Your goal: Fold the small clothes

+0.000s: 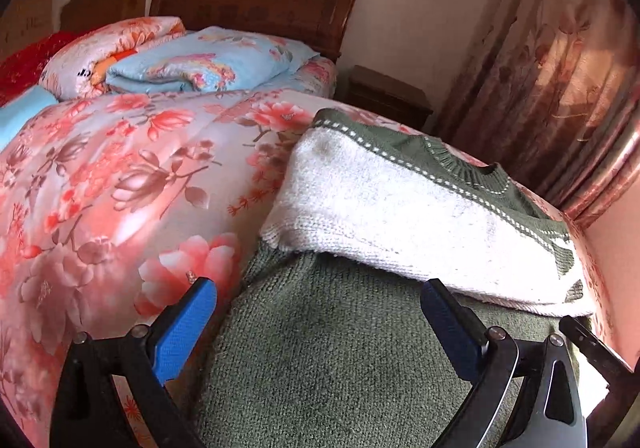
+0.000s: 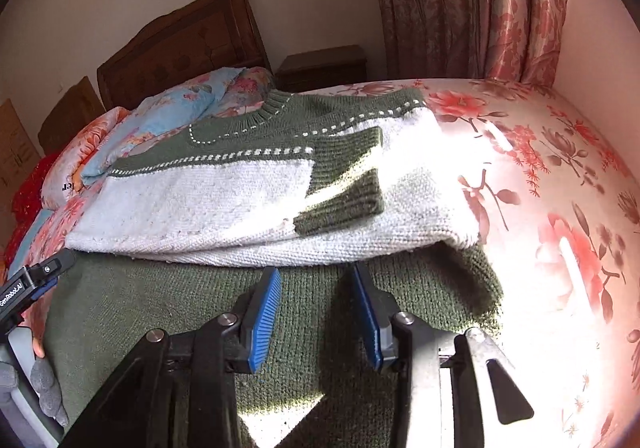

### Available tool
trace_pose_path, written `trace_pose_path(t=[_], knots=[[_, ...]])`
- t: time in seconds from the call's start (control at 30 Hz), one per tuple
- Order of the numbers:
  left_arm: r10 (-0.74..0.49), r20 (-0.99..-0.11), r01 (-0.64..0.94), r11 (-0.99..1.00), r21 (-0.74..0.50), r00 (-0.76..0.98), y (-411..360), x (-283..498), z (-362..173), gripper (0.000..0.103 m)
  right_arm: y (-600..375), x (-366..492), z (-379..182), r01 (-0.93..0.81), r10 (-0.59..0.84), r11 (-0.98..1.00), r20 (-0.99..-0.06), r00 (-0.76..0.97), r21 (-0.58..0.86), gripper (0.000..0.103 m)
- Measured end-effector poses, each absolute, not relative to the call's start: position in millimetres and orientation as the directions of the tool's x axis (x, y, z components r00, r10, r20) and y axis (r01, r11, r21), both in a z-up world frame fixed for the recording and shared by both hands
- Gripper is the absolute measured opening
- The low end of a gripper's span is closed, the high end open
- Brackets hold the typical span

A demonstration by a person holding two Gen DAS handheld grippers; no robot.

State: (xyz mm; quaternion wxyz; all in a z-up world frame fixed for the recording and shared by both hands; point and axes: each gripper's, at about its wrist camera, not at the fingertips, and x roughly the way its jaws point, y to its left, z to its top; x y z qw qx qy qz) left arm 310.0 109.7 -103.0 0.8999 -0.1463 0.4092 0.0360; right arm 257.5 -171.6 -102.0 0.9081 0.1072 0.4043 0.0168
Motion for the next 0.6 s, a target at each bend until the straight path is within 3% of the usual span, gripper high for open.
trace_pose_path(t=[0.07,0.27,0.6], knots=[[-0.041,-0.777,-0.192,0.959,-0.206,0.628,106.9,314.3,-108.2,0.103,-176.1,259.1,-104.8,0.055,0.139,0.97,-0.726,0.674,0.237,0.039],[-0.017,-0.715,-0.169,0.967,-0.188,0.699,102.4,291.5,-96.2,0.103,-175.2,255.7,-104.7,0.052,0.146,0.968,-0.72,0.679,0.246,0.039],[-0.021,-0.724,-0.18,0.963,-0.2,0.689,106.3,296.1,-96.3,0.103,-173.9,255.3,-103.4,0.052,0.144,0.969,-0.721,0.678,0.243,0.039]])
